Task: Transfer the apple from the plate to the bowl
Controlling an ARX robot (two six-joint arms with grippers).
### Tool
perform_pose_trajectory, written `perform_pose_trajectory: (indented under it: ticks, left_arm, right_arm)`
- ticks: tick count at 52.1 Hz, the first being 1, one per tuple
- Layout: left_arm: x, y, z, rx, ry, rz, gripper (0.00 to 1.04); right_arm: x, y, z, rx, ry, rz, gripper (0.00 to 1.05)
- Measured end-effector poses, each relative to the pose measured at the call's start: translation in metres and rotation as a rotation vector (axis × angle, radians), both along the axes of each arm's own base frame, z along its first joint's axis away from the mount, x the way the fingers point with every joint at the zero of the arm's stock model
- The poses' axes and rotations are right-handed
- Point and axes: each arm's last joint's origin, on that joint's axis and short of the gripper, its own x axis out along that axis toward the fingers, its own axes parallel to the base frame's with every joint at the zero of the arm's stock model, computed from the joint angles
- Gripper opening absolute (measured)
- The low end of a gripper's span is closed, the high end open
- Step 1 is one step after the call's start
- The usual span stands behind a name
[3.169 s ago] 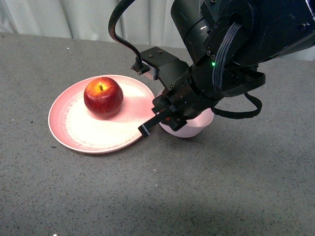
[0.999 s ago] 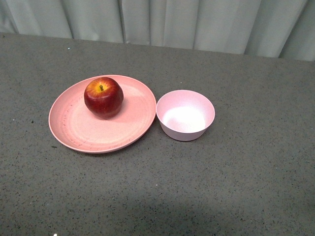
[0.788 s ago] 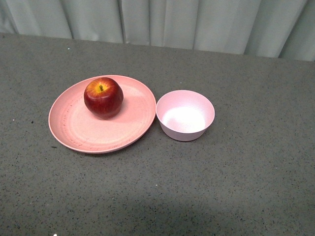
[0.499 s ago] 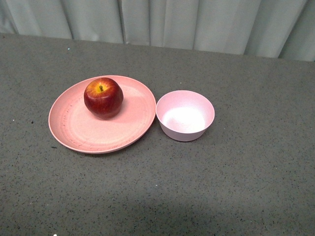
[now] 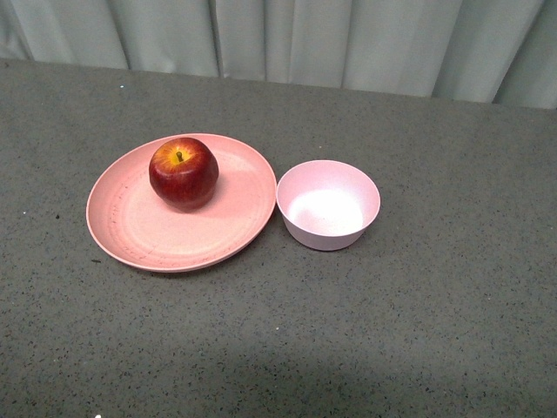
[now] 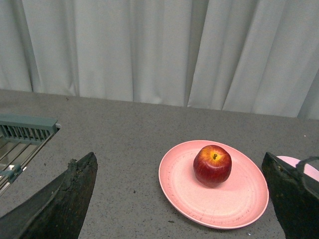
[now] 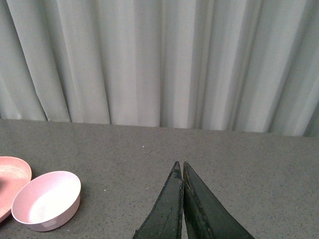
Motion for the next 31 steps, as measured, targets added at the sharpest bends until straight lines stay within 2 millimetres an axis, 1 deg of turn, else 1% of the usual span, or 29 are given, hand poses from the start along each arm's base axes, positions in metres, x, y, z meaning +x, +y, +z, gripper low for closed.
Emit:
perform_pose_trajectory:
  ticks: [6, 9, 11, 20, 23, 31]
  left_arm:
    - [0.000, 0.000, 0.000, 0.000, 0.000, 0.000, 0.98]
    - [0.000, 0.000, 0.000, 0.000, 0.000, 0.000, 0.98]
    - [0.000, 0.000, 0.000, 0.000, 0.000, 0.001, 0.98]
    - [0.000, 0.000, 0.000, 0.000, 0.000, 0.000, 0.98]
    - [0.000, 0.000, 0.000, 0.000, 0.000, 0.000, 0.98]
    - [0.000, 0.000, 0.000, 0.000, 0.000, 0.000, 0.98]
  right_arm:
    - [-0.003, 0.000, 0.000, 0.000, 0.000, 0.000, 0.01]
    - [-0.009, 0.000, -0.005, 0.000, 0.035, 0.002, 0.01]
    - [-0.011, 0.000, -0.005, 0.000, 0.026, 0.002, 0.01]
    - [-0.013, 0.000, -0.003, 0.000, 0.006, 0.002, 0.01]
    - [-0.013, 0.000, -0.003, 0.000, 0.006, 0.002, 0.10]
    - [-0.013, 0.000, -0.003, 0.000, 0.006, 0.003, 0.45]
